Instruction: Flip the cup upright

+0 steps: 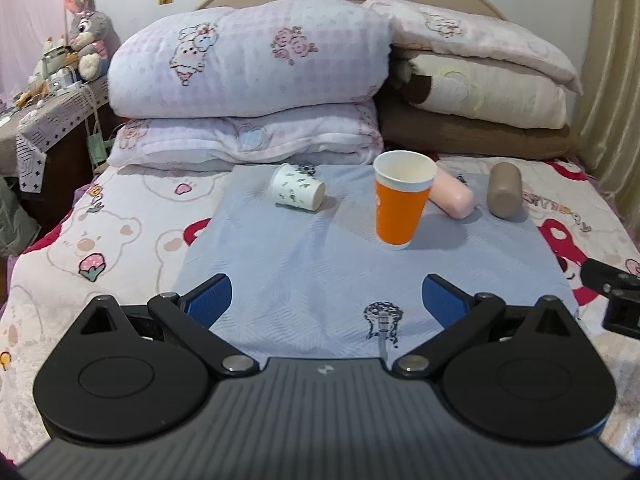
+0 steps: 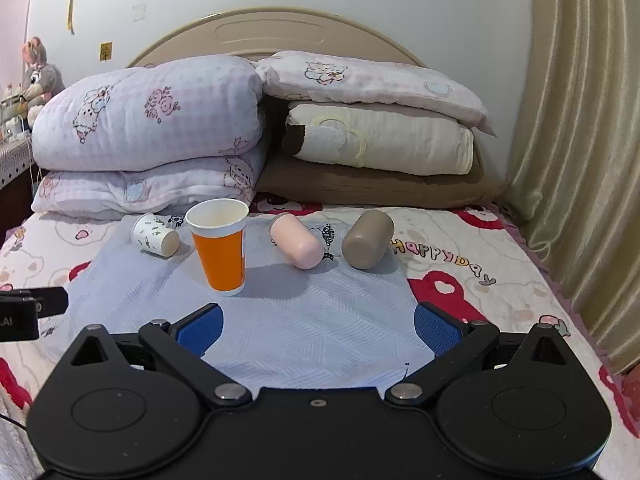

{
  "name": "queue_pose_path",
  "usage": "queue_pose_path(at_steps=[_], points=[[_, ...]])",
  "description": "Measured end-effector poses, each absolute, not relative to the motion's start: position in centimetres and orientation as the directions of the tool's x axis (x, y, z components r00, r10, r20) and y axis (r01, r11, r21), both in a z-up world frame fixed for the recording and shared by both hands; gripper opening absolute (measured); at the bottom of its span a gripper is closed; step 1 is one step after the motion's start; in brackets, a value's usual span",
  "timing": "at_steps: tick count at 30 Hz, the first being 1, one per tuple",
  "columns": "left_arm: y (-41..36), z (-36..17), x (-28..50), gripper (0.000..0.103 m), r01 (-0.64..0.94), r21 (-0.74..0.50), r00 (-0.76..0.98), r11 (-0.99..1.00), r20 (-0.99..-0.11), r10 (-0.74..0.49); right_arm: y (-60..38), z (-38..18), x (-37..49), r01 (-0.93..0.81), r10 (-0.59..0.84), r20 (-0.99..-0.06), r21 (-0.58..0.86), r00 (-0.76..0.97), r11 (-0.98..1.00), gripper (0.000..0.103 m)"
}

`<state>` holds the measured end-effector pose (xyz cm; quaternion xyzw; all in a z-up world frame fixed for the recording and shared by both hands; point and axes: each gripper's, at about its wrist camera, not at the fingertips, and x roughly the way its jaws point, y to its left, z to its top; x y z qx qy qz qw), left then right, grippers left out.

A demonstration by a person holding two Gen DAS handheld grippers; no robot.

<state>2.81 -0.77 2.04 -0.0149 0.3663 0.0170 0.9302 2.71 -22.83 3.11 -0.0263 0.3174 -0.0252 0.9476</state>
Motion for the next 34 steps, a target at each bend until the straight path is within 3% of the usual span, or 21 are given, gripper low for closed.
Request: queue_pose_path(at_steps=[34], points=[[-1.21, 2.01, 2.75, 0.103, -0.040, 0.035, 0.731, 0.999, -0.681, 0.053, -23.56, 3.17, 3.01, 0.069, -0.077, -0.595, -0.037, 0.800, 0.997, 0.103]])
